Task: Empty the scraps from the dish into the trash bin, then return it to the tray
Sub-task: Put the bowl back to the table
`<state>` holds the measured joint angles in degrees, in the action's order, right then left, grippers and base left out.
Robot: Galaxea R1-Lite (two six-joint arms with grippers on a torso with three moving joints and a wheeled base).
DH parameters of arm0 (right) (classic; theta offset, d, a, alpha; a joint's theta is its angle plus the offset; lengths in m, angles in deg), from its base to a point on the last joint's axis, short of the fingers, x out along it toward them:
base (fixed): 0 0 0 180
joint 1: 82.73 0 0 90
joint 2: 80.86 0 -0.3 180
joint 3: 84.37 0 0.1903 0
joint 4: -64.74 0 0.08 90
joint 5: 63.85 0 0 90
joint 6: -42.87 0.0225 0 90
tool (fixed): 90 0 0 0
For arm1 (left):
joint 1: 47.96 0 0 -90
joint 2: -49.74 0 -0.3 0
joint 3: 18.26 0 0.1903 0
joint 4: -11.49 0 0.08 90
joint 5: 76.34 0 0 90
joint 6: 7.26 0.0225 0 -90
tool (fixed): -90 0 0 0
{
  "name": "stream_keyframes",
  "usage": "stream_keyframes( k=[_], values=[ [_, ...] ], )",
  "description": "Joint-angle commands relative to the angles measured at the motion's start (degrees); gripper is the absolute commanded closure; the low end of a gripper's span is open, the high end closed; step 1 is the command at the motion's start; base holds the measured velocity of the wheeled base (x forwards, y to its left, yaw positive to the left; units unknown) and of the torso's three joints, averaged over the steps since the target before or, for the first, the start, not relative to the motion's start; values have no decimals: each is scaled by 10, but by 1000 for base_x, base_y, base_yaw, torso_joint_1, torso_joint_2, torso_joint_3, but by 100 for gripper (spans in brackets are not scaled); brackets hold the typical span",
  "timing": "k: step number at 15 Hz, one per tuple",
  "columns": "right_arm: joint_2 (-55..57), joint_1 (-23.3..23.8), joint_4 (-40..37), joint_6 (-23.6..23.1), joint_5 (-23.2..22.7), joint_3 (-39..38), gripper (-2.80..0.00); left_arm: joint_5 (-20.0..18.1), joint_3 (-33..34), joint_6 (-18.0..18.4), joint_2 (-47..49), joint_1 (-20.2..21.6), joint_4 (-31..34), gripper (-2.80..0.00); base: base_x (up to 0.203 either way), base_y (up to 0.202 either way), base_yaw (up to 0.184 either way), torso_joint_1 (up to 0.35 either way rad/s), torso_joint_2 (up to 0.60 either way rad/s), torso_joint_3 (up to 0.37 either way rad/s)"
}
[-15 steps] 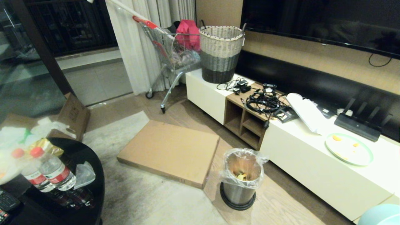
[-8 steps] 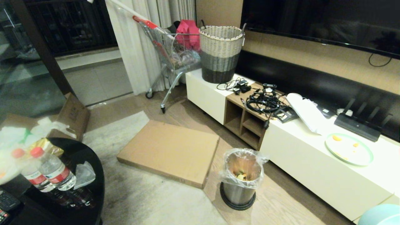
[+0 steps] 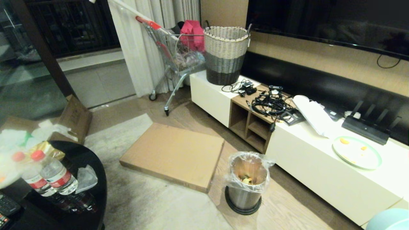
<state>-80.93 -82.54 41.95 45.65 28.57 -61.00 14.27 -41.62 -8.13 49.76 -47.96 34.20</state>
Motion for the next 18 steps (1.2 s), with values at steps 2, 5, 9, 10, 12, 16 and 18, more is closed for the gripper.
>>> stream_keyframes(
  k=[2, 5, 9, 10, 12, 16, 18],
  values=[
    [1, 0, 0, 0, 0, 0, 0, 0, 0, 0, 0, 0, 0, 0, 0, 0, 0, 0, 0, 0],
    [1, 0, 0, 0, 0, 0, 0, 0, 0, 0, 0, 0, 0, 0, 0, -1, 18, 1, 1, 2],
    [1, 0, 0, 0, 0, 1, 0, 0, 0, 0, 0, 0, 0, 0, -2, -6, 146, 2, 5, 2],
    [1, 0, 0, 0, 0, 1, 0, 0, 0, 0, 0, 0, 0, 0, 2, -10, 163, 2, 2, -1],
    [1, 0, 0, 0, 0, 0, 0, 0, 0, 0, 0, 0, 0, 0, 2, -8, 167, 0, 2, 4],
    [1, 0, 0, 0, 0, 0, 0, 0, 0, 0, 0, 0, 0, 0, 0, -8, 167, 4, 6, 1],
    [1, 0, 0, 0, 0, 0, 0, 0, 0, 0, 0, 0, 0, 0, -1, -11, 167, 2, 3, -1]
  ],
)
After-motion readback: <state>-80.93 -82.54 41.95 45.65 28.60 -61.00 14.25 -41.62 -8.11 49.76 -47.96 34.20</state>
